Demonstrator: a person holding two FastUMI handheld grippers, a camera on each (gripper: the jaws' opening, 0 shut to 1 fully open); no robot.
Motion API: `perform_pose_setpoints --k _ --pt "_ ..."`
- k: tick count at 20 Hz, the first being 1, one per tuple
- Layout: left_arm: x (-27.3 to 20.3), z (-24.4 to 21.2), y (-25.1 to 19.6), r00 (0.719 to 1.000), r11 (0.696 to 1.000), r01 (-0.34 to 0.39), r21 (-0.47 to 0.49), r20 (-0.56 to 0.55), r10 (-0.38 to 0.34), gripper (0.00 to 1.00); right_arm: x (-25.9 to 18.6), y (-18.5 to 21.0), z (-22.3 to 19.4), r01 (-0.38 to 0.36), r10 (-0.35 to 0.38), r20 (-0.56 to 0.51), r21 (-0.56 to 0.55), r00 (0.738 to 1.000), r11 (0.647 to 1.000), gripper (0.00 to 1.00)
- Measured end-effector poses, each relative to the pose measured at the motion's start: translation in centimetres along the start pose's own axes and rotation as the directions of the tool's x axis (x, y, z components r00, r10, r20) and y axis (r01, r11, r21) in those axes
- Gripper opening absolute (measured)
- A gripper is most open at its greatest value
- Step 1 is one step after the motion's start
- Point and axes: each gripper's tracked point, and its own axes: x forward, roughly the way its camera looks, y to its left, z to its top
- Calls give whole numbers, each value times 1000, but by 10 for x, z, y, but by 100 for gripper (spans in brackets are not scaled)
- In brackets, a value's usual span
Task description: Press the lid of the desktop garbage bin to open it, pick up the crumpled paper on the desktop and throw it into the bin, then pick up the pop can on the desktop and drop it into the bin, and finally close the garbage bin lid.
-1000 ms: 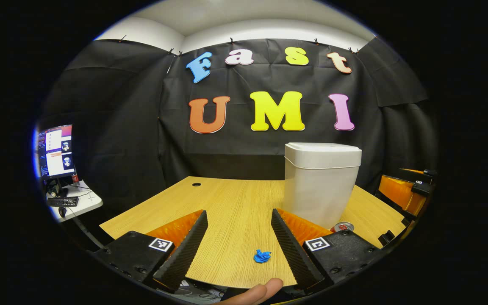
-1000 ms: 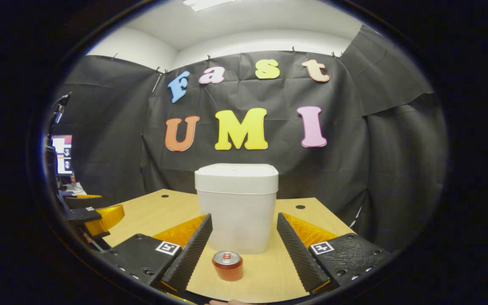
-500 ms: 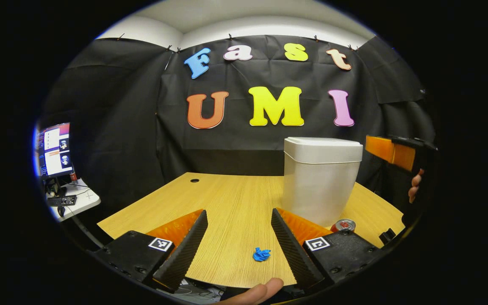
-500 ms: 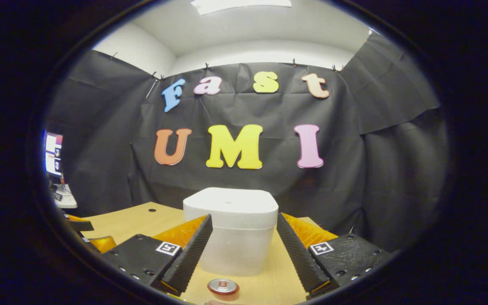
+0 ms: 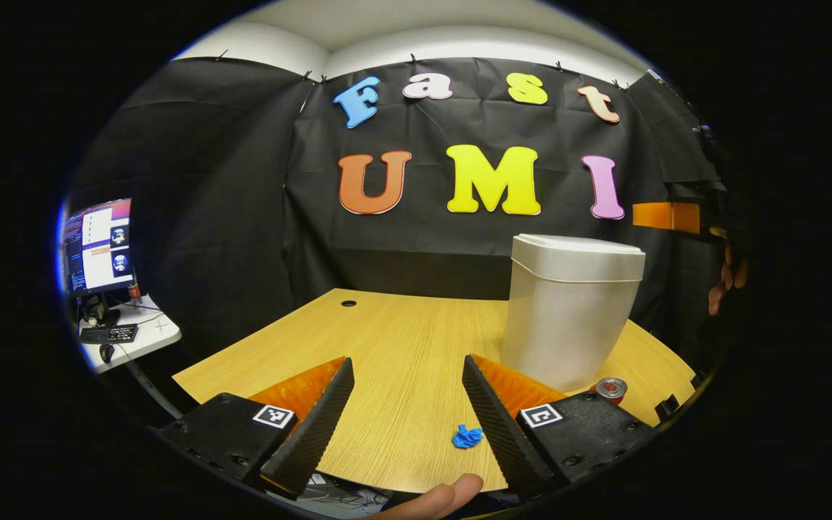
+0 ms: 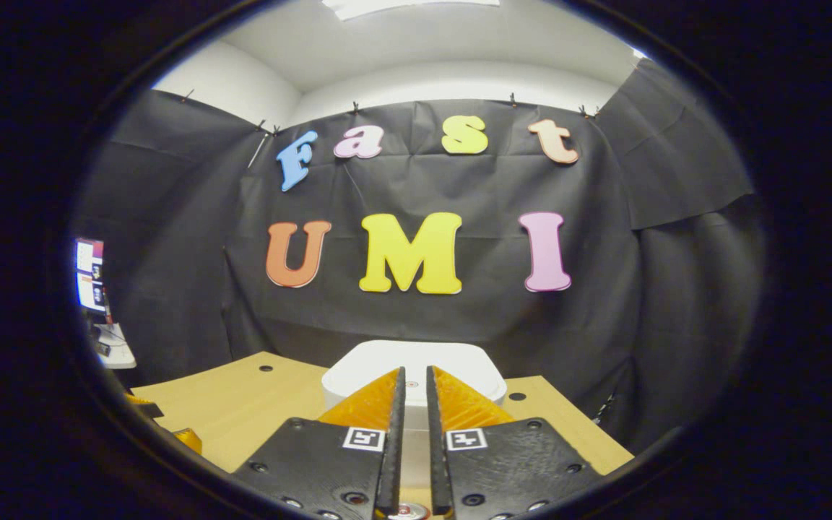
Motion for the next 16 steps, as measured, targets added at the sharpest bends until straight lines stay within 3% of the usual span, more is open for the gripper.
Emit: perform_pose_setpoints --k 2,4,10,16 --pt "3 -3 5 1000 1000 -8 -10 -11 8 98 10 -5 -1 14 -14 -25 -1 1000 1000 0" --pt "3 -3 11 1000 1000 -19 -18 -16 19 98 17 4 -3 -6 6 -68 2 998 1000 4" --pt "5 -4 15 999 999 -28 -30 -23 27 98 47 5 -17 -5 14 -193 43 981 999 0" --pt "8 -9 14 999 999 -27 -26 -40 26 98 60 5 -41 10 -16 -275 -23 961 1000 0"
